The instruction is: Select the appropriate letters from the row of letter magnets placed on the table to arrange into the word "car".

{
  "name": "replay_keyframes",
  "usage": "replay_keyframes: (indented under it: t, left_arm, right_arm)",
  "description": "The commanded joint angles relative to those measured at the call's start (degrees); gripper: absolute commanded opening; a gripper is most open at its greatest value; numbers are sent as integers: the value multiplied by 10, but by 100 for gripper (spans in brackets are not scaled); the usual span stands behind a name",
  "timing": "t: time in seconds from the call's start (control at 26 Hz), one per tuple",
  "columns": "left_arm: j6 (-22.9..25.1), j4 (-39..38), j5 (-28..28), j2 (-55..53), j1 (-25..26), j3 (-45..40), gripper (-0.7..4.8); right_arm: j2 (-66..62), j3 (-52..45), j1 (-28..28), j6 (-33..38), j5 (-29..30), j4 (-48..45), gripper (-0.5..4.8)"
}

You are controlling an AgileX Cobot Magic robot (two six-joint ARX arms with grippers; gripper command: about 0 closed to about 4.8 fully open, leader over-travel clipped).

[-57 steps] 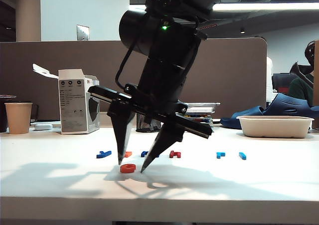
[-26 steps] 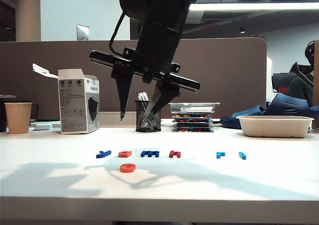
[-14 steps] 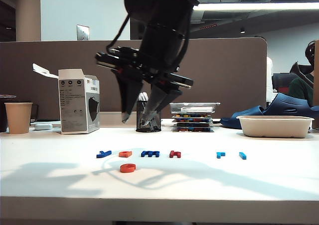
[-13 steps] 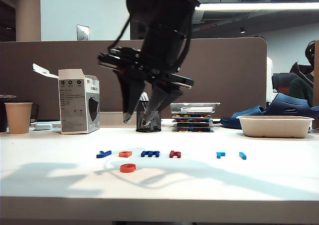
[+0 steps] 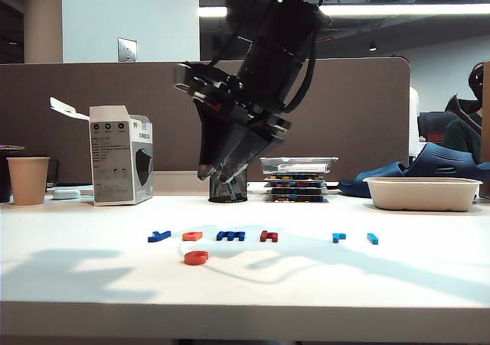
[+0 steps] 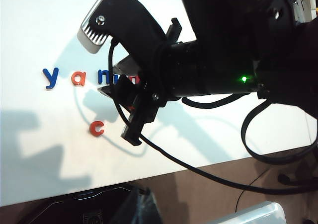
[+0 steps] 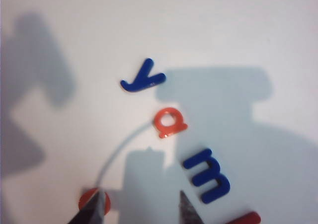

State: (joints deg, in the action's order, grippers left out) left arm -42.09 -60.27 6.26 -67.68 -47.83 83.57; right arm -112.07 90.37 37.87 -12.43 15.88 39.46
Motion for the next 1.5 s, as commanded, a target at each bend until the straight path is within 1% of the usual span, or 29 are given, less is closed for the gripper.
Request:
replay_keyframes:
  t: [0.04,0.31,0.62,0.96,1.0,1.08,1.19,1.27,1.35,1.39,1.5]
  left_arm:
    - [0,4,2,2,0,1,-5]
    - [0,4,2,2,0,1,-5]
    - [1,4,2,2,0,1,-5]
    - [0,4,2,2,0,1,-5]
    - [0,4,2,2,0,1,-5]
    - [0,4,2,2,0,1,-5]
    - [1,4,2,2,0,1,-5]
    - [0,4,2,2,0,1,-5]
    - [1,4,2,2,0,1,-5]
    - [1,4,2,2,0,1,-5]
    - [0,3,2,2,0,1,-5]
  right_arm:
    - [-2,3,-1,-29,10,-23,166]
    - [-28,4,0,-47,37,-30,166]
    - [-54,16,0,-99,38,-37,166]
    - [-64,21,3,-175,34,-51,165]
    - [-64,21,3,-181,33,-51,146]
    - [-65,21,3,-193,31,-55,142]
    - [-70,21,3,-193,7,-70,144]
    - [-82,27,3,-193,2,-60,145]
    - [-99,47,3,-194,6,-30,156]
    - [-106,54,3,-193,6,-28,187]
    - [-118,74,3,-193,8,-21,195]
